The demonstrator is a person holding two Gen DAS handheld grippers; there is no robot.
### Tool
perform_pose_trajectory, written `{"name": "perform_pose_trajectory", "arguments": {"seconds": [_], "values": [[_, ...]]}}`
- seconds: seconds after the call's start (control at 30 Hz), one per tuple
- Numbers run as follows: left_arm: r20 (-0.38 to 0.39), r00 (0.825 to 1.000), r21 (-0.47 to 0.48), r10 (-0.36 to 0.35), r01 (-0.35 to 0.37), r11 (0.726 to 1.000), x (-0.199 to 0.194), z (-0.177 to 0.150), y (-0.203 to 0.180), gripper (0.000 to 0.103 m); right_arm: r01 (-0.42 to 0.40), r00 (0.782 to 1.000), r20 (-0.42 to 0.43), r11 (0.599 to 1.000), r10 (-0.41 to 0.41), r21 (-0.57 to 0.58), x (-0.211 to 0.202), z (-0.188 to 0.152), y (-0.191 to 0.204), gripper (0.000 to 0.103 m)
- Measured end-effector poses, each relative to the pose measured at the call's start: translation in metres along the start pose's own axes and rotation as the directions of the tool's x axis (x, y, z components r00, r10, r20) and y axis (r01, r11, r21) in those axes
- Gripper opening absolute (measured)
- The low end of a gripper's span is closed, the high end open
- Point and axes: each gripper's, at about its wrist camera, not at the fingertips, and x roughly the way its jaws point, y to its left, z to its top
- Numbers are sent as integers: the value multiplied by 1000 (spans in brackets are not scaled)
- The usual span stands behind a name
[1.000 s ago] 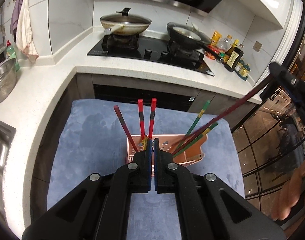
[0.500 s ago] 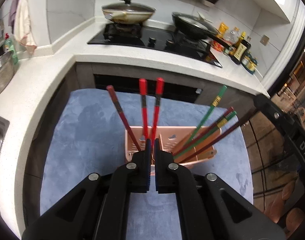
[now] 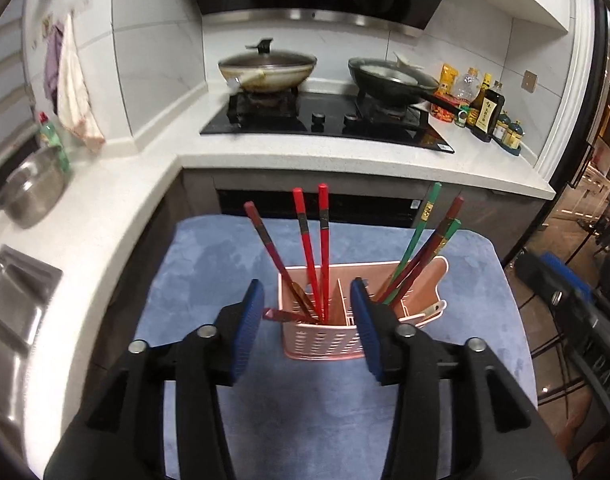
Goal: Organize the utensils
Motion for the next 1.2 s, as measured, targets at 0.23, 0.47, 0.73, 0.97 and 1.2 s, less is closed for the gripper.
{"name": "perform_pose_trajectory", "arguments": {"seconds": [0.23, 0.47, 0.73, 0.97, 1.2], "values": [[51, 997, 15, 64, -65, 998, -28, -18, 1, 57, 13, 999, -53, 1000, -14, -13, -20, -37, 3, 52], [56, 994, 35, 94, -96, 995, -46, -45, -3, 59, 38, 996, -80, 999, -40, -31, -41, -66, 9, 53], [46, 993, 24, 111, -112, 993, -55, -69, -2, 65, 63, 994, -85, 996, -68, -60, -62, -85, 9, 53], [44, 992, 17, 121, -121, 992, -64, -85, -2, 70, 99, 991, -80, 993, -104, -62, -75, -100, 7, 63], [44, 989, 17, 138, -139, 990, -71, -98, -1, 77, 124, 989, -76, 990, -129, -69, -83, -114, 6, 76]]}}
